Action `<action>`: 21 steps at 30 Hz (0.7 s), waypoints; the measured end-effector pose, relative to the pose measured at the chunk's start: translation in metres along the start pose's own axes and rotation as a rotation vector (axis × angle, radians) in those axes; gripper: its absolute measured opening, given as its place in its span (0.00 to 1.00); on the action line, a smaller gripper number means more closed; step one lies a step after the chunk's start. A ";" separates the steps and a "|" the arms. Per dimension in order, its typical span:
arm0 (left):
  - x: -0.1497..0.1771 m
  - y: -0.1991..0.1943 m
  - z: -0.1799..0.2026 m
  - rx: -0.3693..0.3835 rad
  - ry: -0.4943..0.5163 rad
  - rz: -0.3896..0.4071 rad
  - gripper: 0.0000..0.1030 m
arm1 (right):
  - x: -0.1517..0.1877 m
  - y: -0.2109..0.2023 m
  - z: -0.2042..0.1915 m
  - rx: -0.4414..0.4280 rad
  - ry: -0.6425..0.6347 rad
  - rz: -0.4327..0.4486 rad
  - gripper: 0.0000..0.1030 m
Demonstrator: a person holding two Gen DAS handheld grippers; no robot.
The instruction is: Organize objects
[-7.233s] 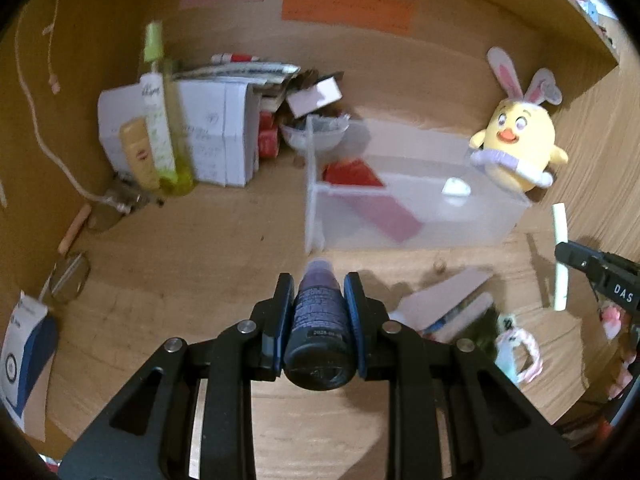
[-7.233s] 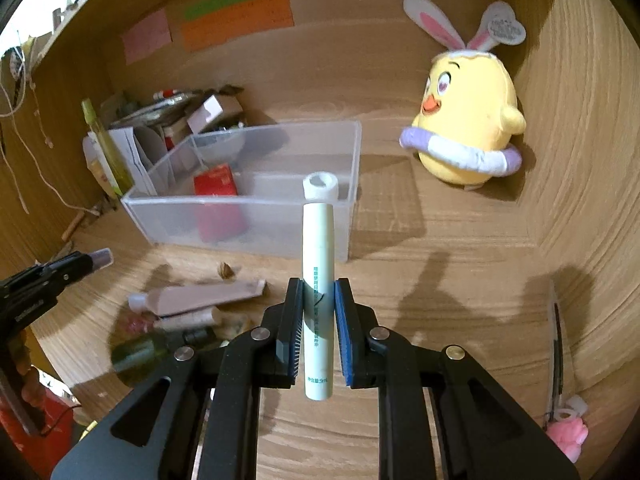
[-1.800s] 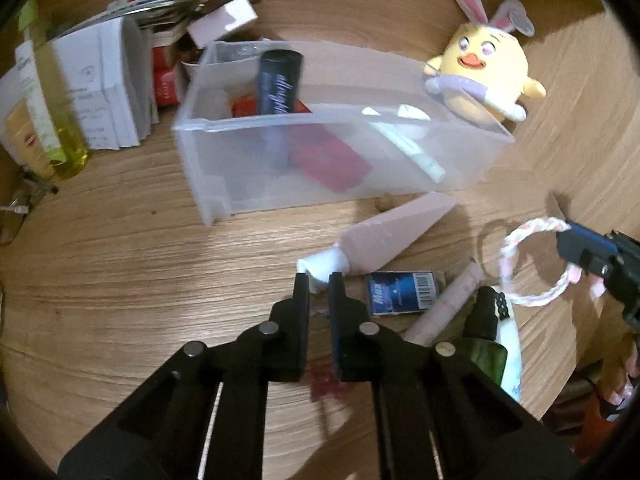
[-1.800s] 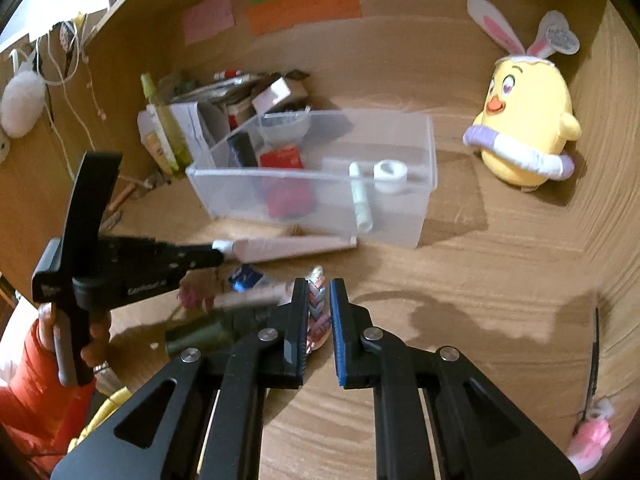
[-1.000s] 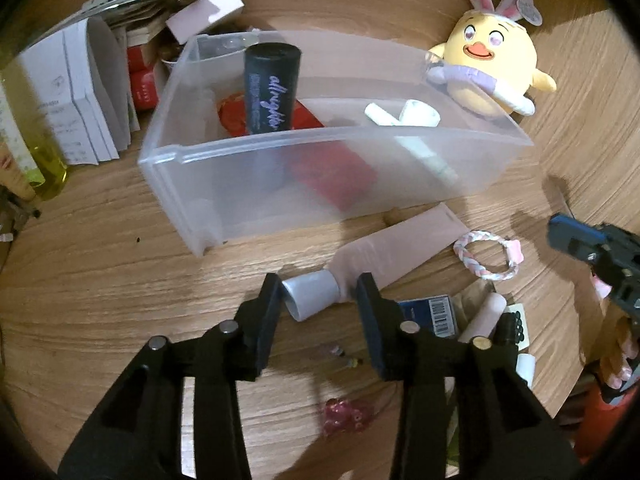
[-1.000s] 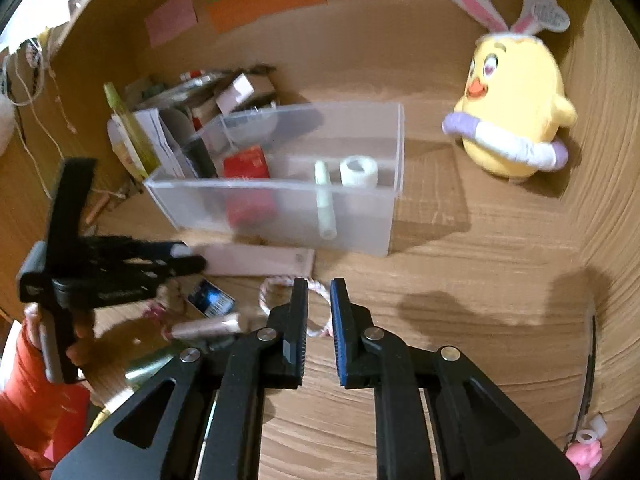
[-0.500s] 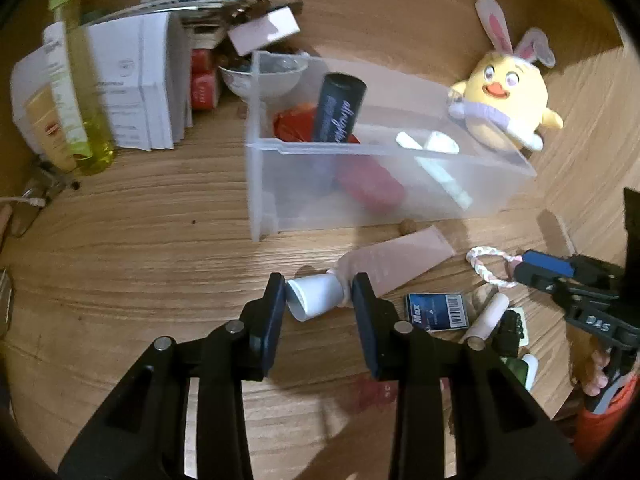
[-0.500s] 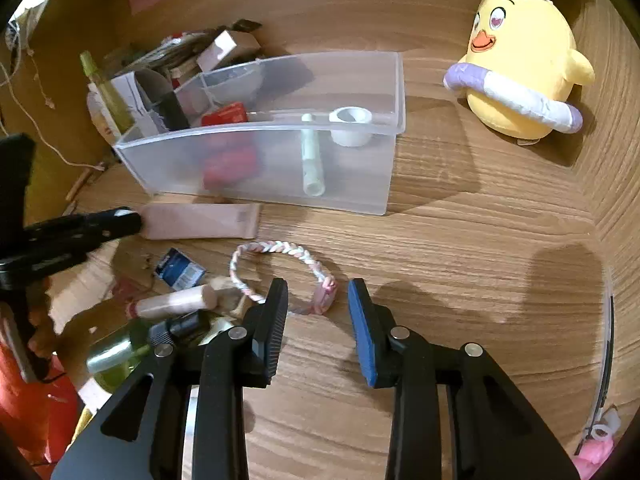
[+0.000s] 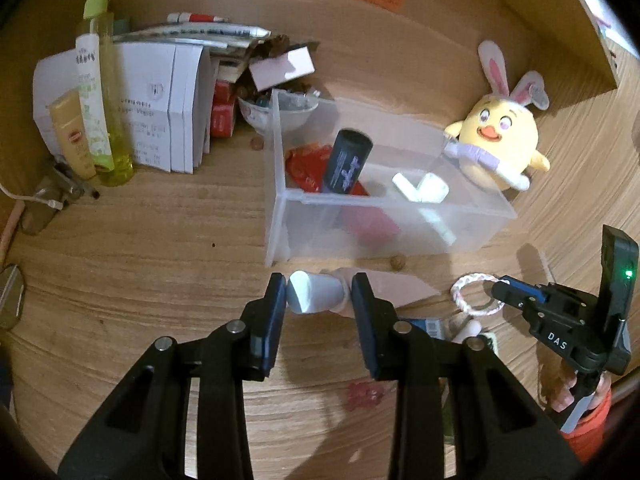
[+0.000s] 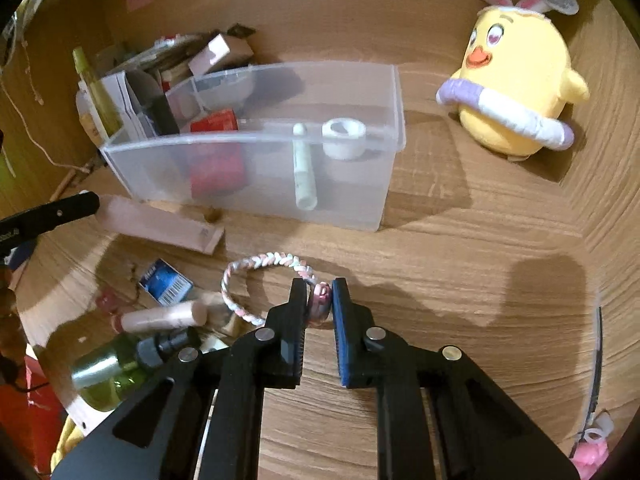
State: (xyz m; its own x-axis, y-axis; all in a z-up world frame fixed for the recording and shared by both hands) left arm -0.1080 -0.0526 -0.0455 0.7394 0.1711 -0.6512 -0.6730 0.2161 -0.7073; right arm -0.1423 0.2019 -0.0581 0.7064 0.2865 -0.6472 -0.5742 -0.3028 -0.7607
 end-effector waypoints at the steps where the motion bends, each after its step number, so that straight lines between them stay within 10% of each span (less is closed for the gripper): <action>1: -0.002 -0.003 0.002 0.003 0.003 0.010 0.26 | -0.002 -0.004 0.000 0.000 0.000 0.010 0.11; 21: -0.035 -0.042 0.049 0.043 0.097 0.125 0.22 | -0.044 -0.049 -0.006 -0.033 0.001 0.173 0.11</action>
State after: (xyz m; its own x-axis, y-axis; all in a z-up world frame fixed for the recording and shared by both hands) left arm -0.1049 -0.0209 0.0202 0.6432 0.1065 -0.7583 -0.7567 0.2402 -0.6081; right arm -0.1432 0.1982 0.0080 0.5984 0.2261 -0.7686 -0.6738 -0.3770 -0.6355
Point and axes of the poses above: each gripper's, at about its wrist camera, not at the fingertips, and y roughly the way its jaws point, z to its right, x to its underside, the point moved 5 cm from there along y, roughly the way its jaws point, and after that the axes turned 2 degrees about -y, right-handed, at the moved point
